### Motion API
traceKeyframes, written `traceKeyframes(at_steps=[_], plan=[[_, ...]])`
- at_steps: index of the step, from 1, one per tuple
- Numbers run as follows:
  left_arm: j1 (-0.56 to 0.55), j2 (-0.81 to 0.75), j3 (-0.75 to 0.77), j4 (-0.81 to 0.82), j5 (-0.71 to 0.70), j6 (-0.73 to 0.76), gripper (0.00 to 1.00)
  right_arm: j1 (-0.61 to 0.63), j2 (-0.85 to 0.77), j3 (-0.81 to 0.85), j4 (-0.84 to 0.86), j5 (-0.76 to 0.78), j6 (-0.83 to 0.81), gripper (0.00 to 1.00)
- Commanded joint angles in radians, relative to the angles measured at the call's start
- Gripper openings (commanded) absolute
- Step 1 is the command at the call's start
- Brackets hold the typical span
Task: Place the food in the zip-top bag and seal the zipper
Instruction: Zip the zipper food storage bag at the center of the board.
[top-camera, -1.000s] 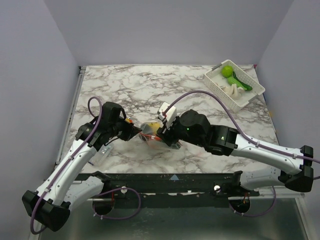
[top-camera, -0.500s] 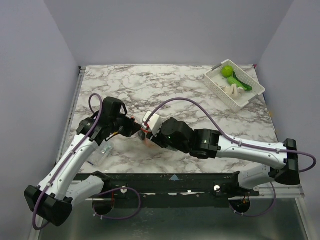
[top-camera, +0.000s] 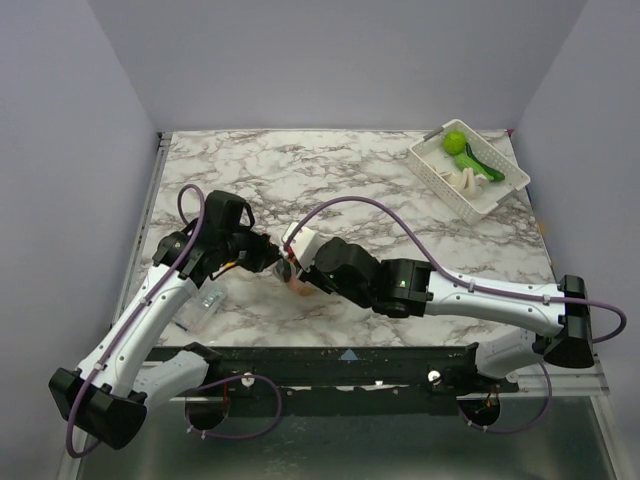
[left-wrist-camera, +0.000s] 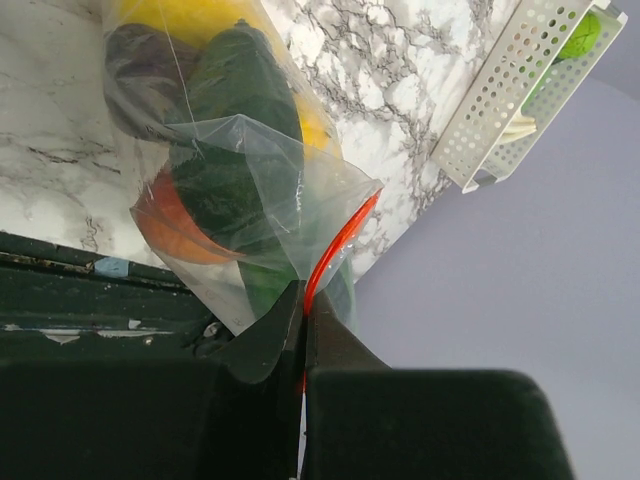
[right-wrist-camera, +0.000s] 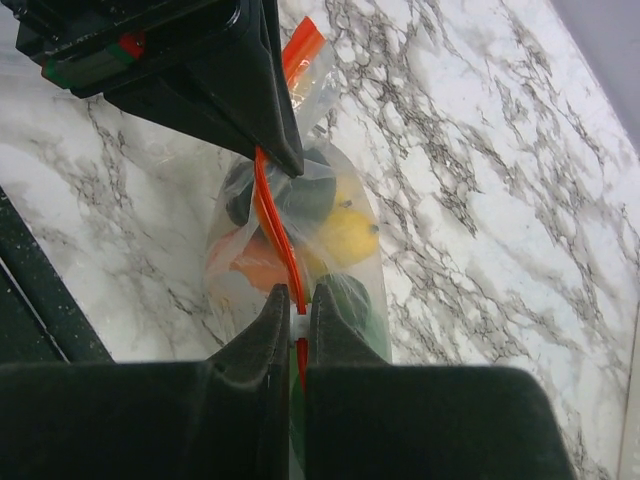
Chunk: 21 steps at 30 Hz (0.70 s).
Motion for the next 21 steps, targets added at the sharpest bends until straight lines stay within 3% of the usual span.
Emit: traceKeyframes(at_steps=[1, 10, 21], plan=[[0.043, 0.02, 0.054, -0.031, -0.041, 0.034, 0.0, 0.004, -0.035, 0.006, -0.017, 0.026, -0.011, 0.0], [0.126, 0.111, 0.132, -0.057, -0.094, 0.159, 0.0, 0.006, -0.136, -0.091, -0.068, -0.048, 0.052, 0.0], [0.175, 0.129, 0.165, -0.049, -0.109, 0.194, 0.0, 0.006, -0.262, -0.148, -0.19, -0.072, 0.171, 0.0]])
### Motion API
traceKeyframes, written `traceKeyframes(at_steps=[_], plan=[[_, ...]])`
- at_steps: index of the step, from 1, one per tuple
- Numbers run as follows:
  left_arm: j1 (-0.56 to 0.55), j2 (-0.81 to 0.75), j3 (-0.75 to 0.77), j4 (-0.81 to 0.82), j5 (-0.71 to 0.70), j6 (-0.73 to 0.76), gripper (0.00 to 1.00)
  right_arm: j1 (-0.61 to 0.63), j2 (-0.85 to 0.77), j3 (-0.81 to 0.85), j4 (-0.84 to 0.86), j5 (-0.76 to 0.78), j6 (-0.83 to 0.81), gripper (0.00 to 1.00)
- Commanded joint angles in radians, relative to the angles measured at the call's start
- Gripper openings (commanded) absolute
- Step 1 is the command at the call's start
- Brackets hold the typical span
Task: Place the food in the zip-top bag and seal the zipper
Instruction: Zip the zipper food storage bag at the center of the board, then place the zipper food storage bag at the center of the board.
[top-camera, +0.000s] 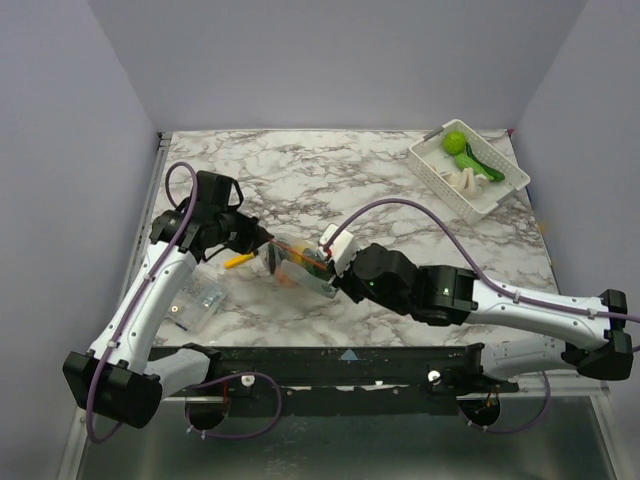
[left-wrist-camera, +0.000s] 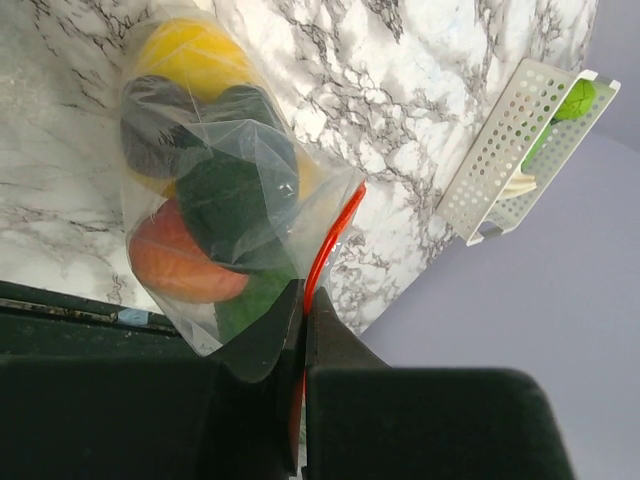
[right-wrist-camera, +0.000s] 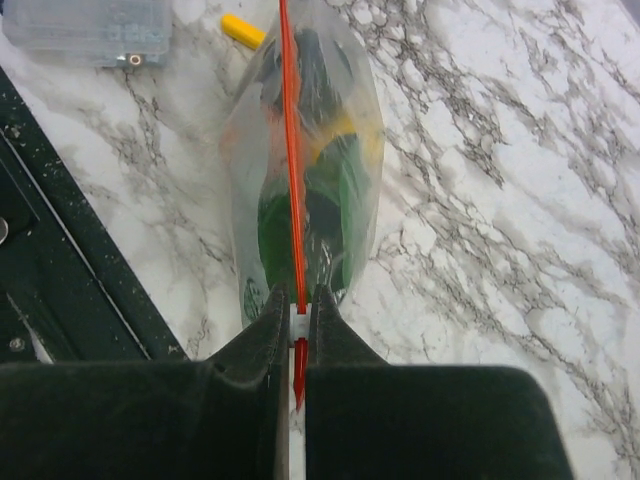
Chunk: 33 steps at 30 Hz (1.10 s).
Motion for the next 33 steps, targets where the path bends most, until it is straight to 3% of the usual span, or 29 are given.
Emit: traceKeyframes(at_steps=[1, 10, 11, 13, 14, 15, 19, 24, 30, 33], plan=[[0.031, 0.01, 0.051, -0.003, -0.089, 0.031, 0.0, 0.006, -0.08, -0.043, -0.133, -0.029, 0.088, 0.0], [0.033, 0.021, 0.069, 0.005, -0.095, 0.034, 0.0, 0.005, -0.139, -0.084, -0.177, -0.007, 0.189, 0.03], [0.033, 0.02, 0.071, 0.005, -0.103, 0.035, 0.0, 0.006, -0.135, -0.077, -0.18, -0.002, 0.2, 0.15], [0.032, 0.012, 0.069, 0.028, -0.116, 0.047, 0.0, 0.006, -0.131, -0.062, -0.189, 0.036, 0.241, 0.5], [0.028, 0.008, 0.067, 0.063, -0.118, 0.066, 0.0, 0.005, -0.13, -0.051, -0.193, 0.058, 0.263, 0.61], [0.022, 0.008, 0.065, 0.098, -0.116, 0.095, 0.0, 0.006, -0.13, -0.038, -0.198, 0.078, 0.284, 0.64], [0.006, 0.022, 0.057, 0.352, -0.029, 0.241, 0.0, 0.005, -0.131, 0.021, -0.205, 0.152, 0.336, 0.71], [-0.005, 0.107, 0.039, 0.755, 0.221, 0.28, 0.0, 0.005, -0.178, 0.042, -0.186, 0.274, 0.377, 0.8], [-0.081, 0.474, 0.324, 0.935, 0.52, 0.185, 0.0, 0.004, -0.226, 0.048, -0.157, 0.334, 0.45, 0.84], [-0.151, 0.652, 0.51, 0.948, 0.6, 0.148, 0.0, 0.004, -0.246, 0.05, -0.152, 0.337, 0.47, 0.84]])
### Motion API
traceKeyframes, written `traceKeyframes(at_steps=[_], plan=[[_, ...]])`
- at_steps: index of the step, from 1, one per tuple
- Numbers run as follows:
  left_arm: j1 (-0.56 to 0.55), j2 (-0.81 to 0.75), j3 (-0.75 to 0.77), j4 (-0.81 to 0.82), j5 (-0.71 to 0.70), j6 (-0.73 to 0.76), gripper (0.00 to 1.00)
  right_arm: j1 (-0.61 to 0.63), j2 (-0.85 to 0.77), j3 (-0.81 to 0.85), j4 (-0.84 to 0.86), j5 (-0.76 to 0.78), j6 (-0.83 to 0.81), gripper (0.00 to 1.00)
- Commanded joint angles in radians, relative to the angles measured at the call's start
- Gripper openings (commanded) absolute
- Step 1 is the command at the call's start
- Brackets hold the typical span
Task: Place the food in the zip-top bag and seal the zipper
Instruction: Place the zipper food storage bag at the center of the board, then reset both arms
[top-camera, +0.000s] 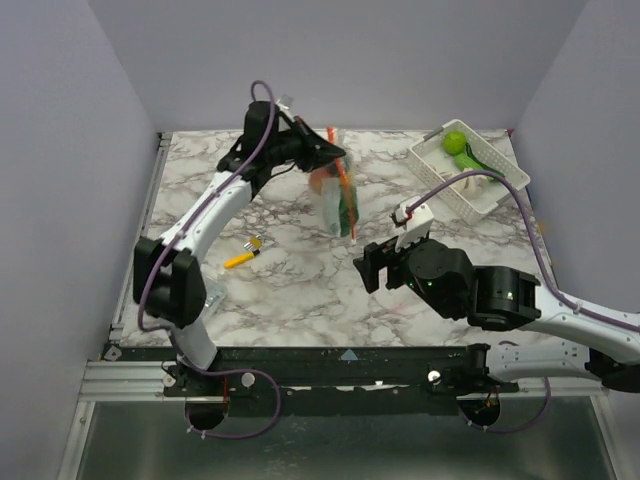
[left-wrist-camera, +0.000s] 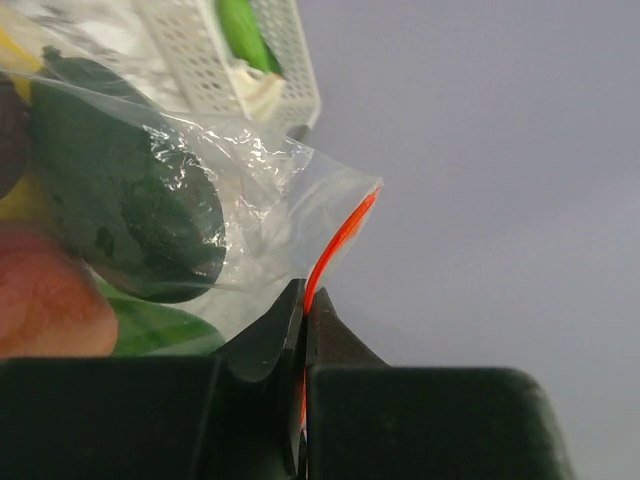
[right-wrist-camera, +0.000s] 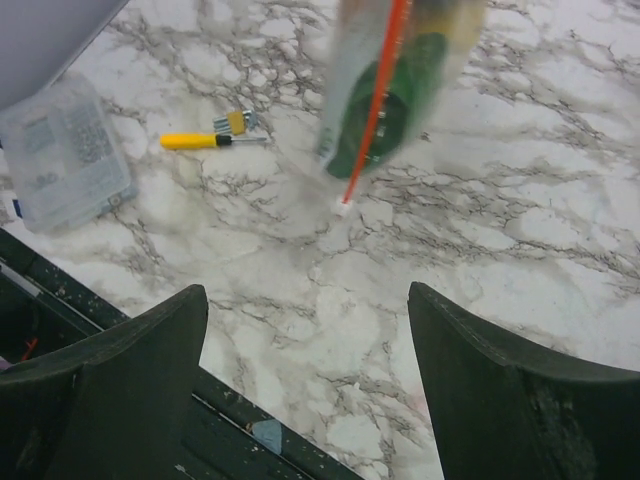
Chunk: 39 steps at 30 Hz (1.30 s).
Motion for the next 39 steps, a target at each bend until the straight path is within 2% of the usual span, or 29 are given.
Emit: traceKeyframes(at_steps=[1, 4, 6, 8, 13, 17, 19, 23, 26, 27, 29, 35, 39], plan=[[-0.12, 0.238, 0.268, 0.203, 0.283, -0.076, 0.0, 0.003, -0.027, 0.026, 0.026, 0.066, 0.069, 0.84], [-0.163, 0.361, 0.392, 0.246, 0.342, -0.125, 0.0, 0.003, -0.038, 0.021, 0.027, 0.074, 0.077, 0.84], [-0.171, 0.407, 0.399, 0.311, 0.379, -0.152, 0.0, 0.004, -0.038, 0.023, 0.018, 0.071, 0.085, 0.84], [-0.163, 0.436, 0.39, 0.277, 0.4, -0.116, 0.0, 0.003, -0.04, 0.019, 0.005, 0.077, 0.098, 0.84], [-0.128, 0.434, 0.195, 0.251, 0.397, -0.025, 0.01, 0.004, -0.059, -0.017, 0.019, 0.083, 0.127, 0.84], [-0.091, 0.45, 0.129, 0.118, 0.398, 0.1, 0.03, 0.004, -0.057, -0.037, 0.046, 0.07, 0.12, 0.84], [-0.069, 0.436, 0.087, 0.061, 0.37, 0.167, 0.07, 0.004, -0.051, -0.038, 0.045, 0.071, 0.12, 0.84], [-0.026, 0.382, 0.031, -0.067, 0.271, 0.264, 0.3, 0.003, -0.048, -0.048, 0.048, 0.079, 0.136, 0.85], [0.007, 0.32, -0.031, -0.091, 0.215, 0.296, 0.58, 0.003, -0.049, -0.058, 0.049, 0.1, 0.154, 0.86], [0.015, 0.297, -0.036, -0.121, 0.183, 0.321, 0.71, 0.003, -0.049, -0.06, 0.048, 0.109, 0.16, 0.87], [0.031, 0.251, -0.036, -0.196, 0.126, 0.372, 0.83, 0.004, -0.05, -0.06, 0.043, 0.132, 0.17, 0.9], [0.054, 0.072, -0.045, -0.385, -0.067, 0.502, 0.93, 0.004, -0.054, -0.045, 0.056, 0.204, 0.154, 0.99], [0.056, -0.125, -0.065, -0.463, -0.219, 0.586, 0.97, 0.003, -0.052, -0.001, 0.066, 0.262, 0.106, 0.99]])
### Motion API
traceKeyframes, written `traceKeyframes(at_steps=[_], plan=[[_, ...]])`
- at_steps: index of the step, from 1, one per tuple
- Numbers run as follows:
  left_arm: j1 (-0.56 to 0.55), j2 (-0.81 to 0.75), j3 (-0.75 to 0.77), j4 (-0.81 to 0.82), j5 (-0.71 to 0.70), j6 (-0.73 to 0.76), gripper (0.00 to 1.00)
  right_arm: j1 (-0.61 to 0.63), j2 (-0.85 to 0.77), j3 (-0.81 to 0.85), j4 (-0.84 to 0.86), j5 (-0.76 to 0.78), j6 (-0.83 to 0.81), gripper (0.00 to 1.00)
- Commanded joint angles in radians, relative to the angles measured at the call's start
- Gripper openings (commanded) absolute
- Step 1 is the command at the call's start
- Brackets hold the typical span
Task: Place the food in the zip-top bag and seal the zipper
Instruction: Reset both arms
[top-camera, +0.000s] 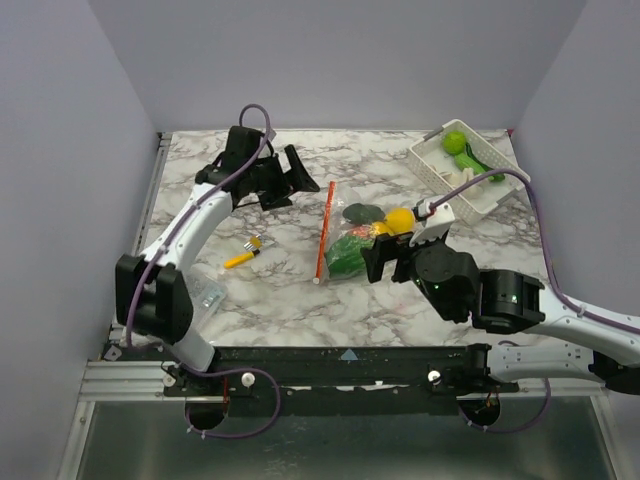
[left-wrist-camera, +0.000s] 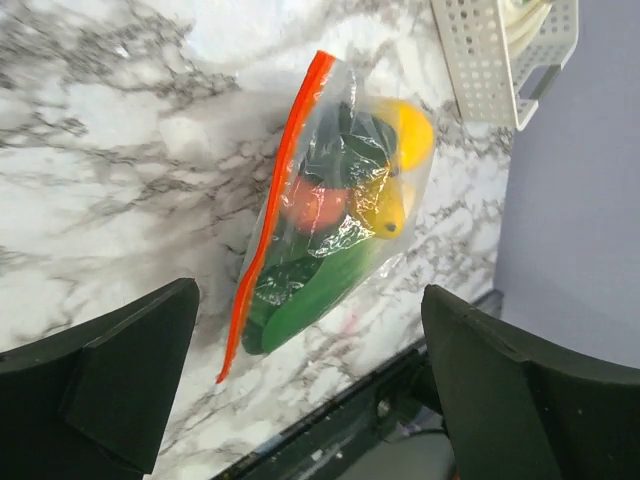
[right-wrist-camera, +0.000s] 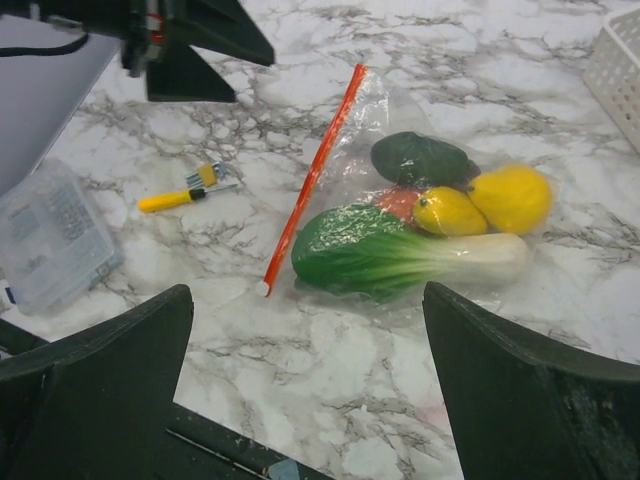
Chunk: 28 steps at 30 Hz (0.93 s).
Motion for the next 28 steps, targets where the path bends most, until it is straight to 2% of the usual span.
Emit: traceKeyframes(at_steps=[1, 9, 13, 17, 19, 22, 26, 28], plan=[[0.002, -0.26, -0.016, -0.138, -0.243, 0.154, 0.98, 0.004, -0.004, 0.059, 0.034, 0.122, -0.052, 0.99], [0.002, -0.688, 0.041, -0.132, -0.407, 0.297, 0.99, 0.003, -0.06, 0.13, 0.169, 0.168, -0.245, 0.99], [0.002, -0.856, 0.06, -0.089, -0.468, 0.348, 0.99, 0.004, -0.122, 0.117, 0.306, 0.113, -0.36, 0.99], [0.002, -1.026, 0.005, 0.013, -0.492, 0.391, 0.99, 0.004, -0.168, 0.117, 0.401, 0.03, -0.434, 0.99], [0.002, -1.094, -0.03, 0.058, -0.493, 0.403, 0.99, 0.004, -0.186, 0.111, 0.432, -0.02, -0.468, 0.99], [0.002, -1.16, -0.064, 0.087, -0.534, 0.418, 0.98, 0.004, -0.196, 0.101, 0.476, -0.007, -0.495, 0.99], [0.002, -1.177, -0.054, 0.049, -0.553, 0.429, 0.99, 0.003, -0.219, 0.068, 0.544, 0.03, -0.477, 0.99], [0.002, -1.181, -0.046, 0.028, -0.549, 0.429, 0.98, 0.004, -0.226, 0.064, 0.537, -0.011, -0.465, 0.99]])
